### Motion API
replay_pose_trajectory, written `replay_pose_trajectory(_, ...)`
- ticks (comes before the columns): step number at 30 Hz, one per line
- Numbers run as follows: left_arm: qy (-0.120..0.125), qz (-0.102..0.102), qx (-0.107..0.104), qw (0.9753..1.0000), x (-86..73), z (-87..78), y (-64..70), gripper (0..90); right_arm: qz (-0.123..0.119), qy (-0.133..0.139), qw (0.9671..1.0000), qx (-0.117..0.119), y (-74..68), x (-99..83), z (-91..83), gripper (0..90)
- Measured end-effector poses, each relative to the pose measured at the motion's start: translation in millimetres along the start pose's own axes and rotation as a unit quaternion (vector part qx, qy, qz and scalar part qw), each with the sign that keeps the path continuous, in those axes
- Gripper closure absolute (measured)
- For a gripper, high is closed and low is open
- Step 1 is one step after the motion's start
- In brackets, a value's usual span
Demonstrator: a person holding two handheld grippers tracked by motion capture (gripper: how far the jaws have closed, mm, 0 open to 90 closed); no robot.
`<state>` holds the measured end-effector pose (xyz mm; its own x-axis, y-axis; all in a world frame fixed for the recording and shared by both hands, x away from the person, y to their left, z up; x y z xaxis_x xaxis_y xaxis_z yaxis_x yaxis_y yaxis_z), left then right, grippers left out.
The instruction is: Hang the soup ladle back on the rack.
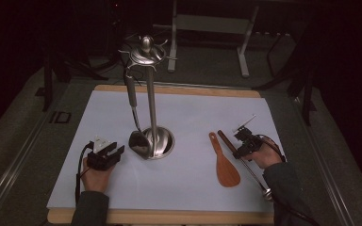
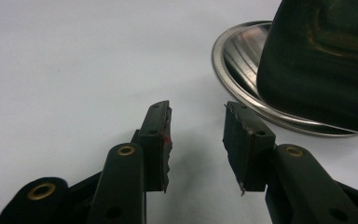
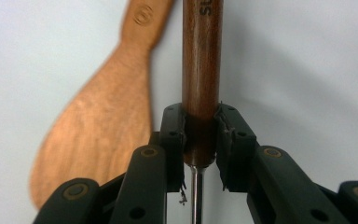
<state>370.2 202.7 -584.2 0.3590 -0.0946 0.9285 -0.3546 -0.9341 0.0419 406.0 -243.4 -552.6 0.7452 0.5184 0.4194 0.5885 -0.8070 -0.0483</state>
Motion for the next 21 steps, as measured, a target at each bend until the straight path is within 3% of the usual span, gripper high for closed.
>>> replay_pose_trajectory(8, 0.001, 0.001, 0.000, 1.0000, 0.1, -0.2, 0.3, 61.6, -0.006, 0.052, 0.9985, 0.015, -11.0, 12.7, -20.0, 74.4)
replay_pose_trajectory(21, 0.004, 0.000, -0.001, 1.0000, 0.4, -0.9, 0.2, 61.6, -0.032, 0.098, 0.9943, 0.026, -32.6, 29.9, -41.2, 74.4)
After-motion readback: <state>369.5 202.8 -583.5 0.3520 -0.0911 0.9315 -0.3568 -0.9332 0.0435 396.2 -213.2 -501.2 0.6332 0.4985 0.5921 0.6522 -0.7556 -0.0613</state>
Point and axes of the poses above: each handheld gripper's, and its own axes: z roughly forward along the jaws, x roughly out of its top, y roughly to its right, the point moved 8 cm from there along z, roughly forward along the jaws, and after that the axes turned 12 degrees about y, right-handed, at the moved point
